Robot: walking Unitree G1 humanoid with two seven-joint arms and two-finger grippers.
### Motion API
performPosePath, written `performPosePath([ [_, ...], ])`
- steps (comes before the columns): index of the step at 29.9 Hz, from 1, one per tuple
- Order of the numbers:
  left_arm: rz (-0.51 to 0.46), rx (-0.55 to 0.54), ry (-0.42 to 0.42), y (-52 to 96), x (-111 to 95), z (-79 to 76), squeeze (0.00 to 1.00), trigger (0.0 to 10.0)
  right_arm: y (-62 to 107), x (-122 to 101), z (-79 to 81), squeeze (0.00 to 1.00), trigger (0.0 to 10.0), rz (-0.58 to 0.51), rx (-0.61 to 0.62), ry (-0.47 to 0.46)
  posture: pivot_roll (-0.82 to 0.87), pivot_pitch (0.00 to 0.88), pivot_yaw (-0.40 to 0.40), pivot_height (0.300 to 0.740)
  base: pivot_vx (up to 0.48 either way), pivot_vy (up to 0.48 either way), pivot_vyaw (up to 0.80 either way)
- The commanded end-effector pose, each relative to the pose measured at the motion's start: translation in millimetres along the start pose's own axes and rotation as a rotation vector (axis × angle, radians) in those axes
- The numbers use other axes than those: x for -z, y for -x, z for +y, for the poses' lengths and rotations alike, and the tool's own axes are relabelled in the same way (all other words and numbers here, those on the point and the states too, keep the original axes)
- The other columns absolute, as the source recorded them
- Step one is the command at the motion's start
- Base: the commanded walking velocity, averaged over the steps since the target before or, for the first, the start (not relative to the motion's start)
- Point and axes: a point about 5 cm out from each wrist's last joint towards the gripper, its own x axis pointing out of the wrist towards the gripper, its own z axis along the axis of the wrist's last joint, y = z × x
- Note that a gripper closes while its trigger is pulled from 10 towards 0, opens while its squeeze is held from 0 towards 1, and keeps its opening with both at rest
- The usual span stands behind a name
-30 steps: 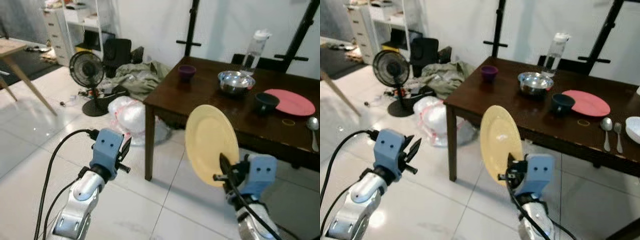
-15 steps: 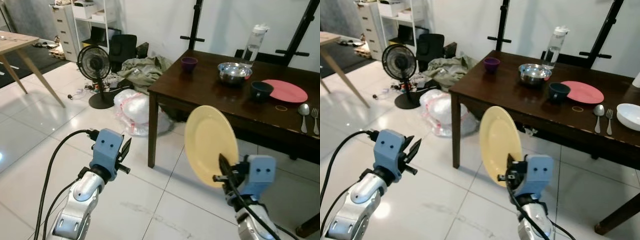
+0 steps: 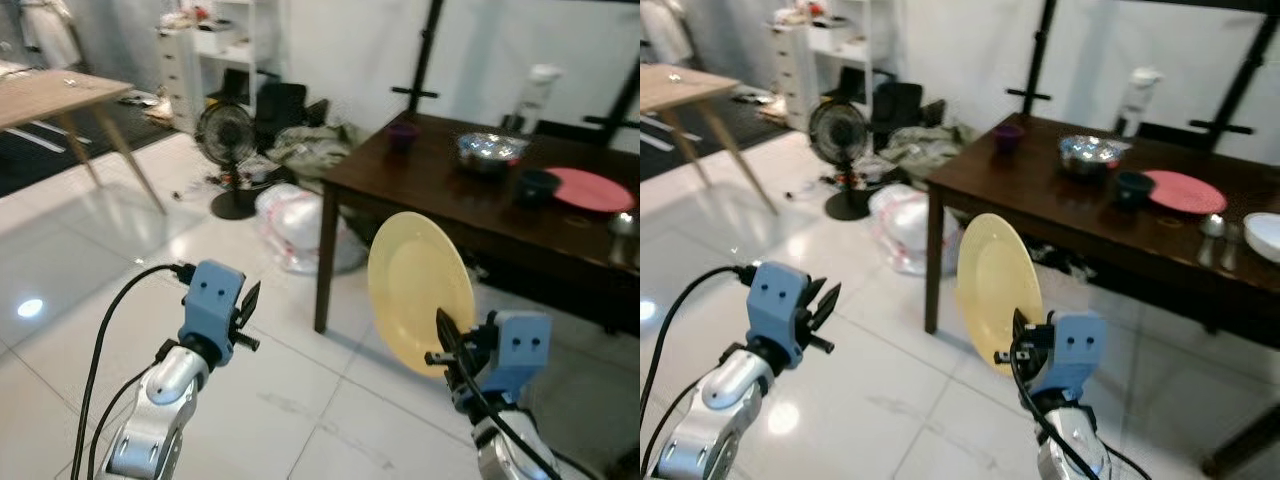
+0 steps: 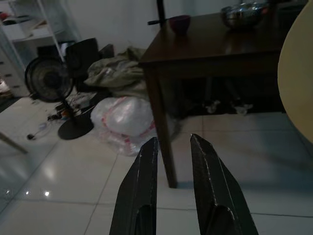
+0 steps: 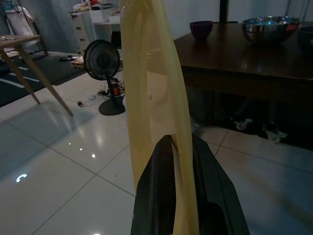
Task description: Setting the table
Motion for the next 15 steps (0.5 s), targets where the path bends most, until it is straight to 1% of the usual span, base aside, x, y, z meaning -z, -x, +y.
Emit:
performPosePath([
  [1,0.023,-0.025,-0.01,0.9,5.7,4.1,0.0,10.0,0.2,-0.3,1.7,0.0,10.0,-0.003,-0.007,-0.006,0.03,0.048,0.073,0.74,0.394,0.0,0.0],
  [5,0.015,-0.035,-0.025,0.8,5.2,5.1,0.0,10.0,0.2,0.6,3.7,0.0,10.0,0.002,-0.029,-0.007,0.03,0.048,0.074,0.74,0.48,0.0,0.0],
  [8,0.013,-0.035,-0.027,0.9,5.0,5.1,0.0,10.0,0.4,0.3,7.2,0.0,10.0,0.0,-0.05,-0.025,0.03,0.048,0.074,0.74,0.48,0.0,0.0],
  [9,0.013,-0.035,-0.027,0.9,4.9,4.8,0.0,10.0,0.6,-0.4,11.1,0.0,10.0,-0.002,-0.077,-0.018,0.03,0.048,0.074,0.74,0.48,0.0,0.0],
  [11,0.014,-0.035,-0.027,0.9,4.8,4.6,0.0,10.0,0.6,-0.4,12.5,0.0,10.0,-0.001,-0.089,-0.009,0.03,0.048,0.074,0.74,0.48,0.0,0.0],
  [13,0.015,-0.035,-0.028,1.3,4.9,5.0,0.0,10.0,0.2,1.0,14.3,0.0,10.0,0.006,-0.091,0.01,0.04,0.046,0.076,0.74,0.48,0.0,0.79],
  [15,0.015,-0.035,-0.028,1.4,4.9,5.1,0.0,10.0,-0.1,1.4,14.5,0.0,10.0,0.008,-0.089,0.011,0.04,0.046,0.076,0.74,0.48,0.0,0.79],
])
